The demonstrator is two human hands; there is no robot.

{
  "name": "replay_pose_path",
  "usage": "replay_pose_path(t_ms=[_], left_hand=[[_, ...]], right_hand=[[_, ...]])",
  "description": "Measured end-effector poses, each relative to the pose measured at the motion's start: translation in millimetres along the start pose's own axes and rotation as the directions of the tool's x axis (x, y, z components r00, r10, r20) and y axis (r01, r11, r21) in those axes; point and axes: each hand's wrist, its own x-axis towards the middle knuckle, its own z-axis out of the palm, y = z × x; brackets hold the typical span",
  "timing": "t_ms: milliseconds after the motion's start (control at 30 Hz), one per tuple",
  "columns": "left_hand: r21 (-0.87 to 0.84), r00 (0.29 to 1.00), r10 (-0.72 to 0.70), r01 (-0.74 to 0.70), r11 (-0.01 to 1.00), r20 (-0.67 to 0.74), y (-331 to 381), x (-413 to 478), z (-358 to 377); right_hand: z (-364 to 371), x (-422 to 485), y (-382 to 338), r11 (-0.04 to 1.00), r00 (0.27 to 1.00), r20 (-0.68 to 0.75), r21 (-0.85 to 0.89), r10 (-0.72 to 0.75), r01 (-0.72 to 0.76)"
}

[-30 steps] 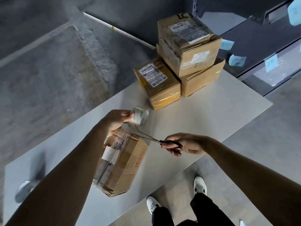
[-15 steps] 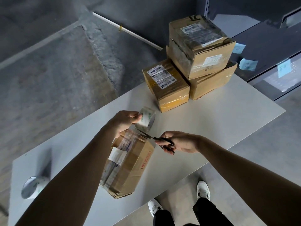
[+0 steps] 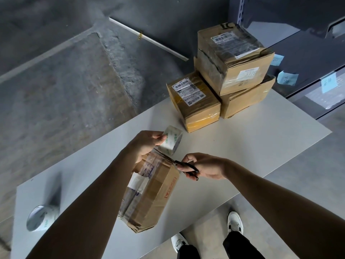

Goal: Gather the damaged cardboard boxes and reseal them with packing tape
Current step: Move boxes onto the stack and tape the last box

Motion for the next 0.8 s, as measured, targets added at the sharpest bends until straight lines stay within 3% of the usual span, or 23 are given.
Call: replay_pose_path(t_ms=[800], left_hand=[[0.015,0.999,0.017,-0.016,1.0,-0.038,2.5,-0.7,-1.5]], right_hand=[[-5.8,4.2,-4.6,0.985,0.999,-0.037,-0.175,-0.005,-0.001]])
